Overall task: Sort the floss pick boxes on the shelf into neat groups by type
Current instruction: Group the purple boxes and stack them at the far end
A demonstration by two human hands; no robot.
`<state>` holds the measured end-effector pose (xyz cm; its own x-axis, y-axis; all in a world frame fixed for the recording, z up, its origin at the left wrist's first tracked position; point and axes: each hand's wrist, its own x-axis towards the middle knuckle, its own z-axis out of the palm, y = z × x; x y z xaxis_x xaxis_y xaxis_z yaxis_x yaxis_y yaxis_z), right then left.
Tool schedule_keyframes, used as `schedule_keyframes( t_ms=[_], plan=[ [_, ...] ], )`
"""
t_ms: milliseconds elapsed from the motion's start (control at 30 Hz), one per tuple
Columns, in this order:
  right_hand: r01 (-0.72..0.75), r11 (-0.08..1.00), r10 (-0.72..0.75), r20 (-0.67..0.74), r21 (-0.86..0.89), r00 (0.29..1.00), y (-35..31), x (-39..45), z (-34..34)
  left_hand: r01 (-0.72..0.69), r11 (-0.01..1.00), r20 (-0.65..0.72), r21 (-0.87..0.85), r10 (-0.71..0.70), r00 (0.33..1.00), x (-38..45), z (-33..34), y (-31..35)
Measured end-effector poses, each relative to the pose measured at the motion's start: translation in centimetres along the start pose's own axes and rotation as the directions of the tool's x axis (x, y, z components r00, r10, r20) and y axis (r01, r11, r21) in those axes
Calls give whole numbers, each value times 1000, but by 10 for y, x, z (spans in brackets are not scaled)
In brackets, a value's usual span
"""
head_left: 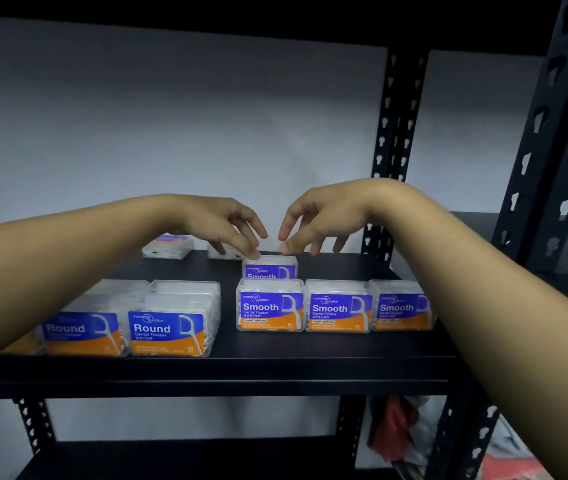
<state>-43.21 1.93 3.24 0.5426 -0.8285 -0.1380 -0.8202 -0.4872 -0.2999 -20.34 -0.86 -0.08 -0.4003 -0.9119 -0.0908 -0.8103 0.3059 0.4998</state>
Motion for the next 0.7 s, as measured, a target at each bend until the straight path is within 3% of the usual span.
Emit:
schedule_keyframes(
  t_ms=[333, 467, 700],
  plan=[
    [-34, 994, 20, -140, -103, 990, -29, 97, -10, 300, 932, -179, 202, -266, 947, -33, -70, -56],
    [-44, 986, 16, -164, -164, 986, -48, 137, -2, 362, 894, -230, 263, -307, 924, -34, -88, -90],
    [-83, 953, 55, -103, -292, 993, -58, 186, 16, 306, 807, -92, 505, -303, 949, -30, -80, -133]
  ],
)
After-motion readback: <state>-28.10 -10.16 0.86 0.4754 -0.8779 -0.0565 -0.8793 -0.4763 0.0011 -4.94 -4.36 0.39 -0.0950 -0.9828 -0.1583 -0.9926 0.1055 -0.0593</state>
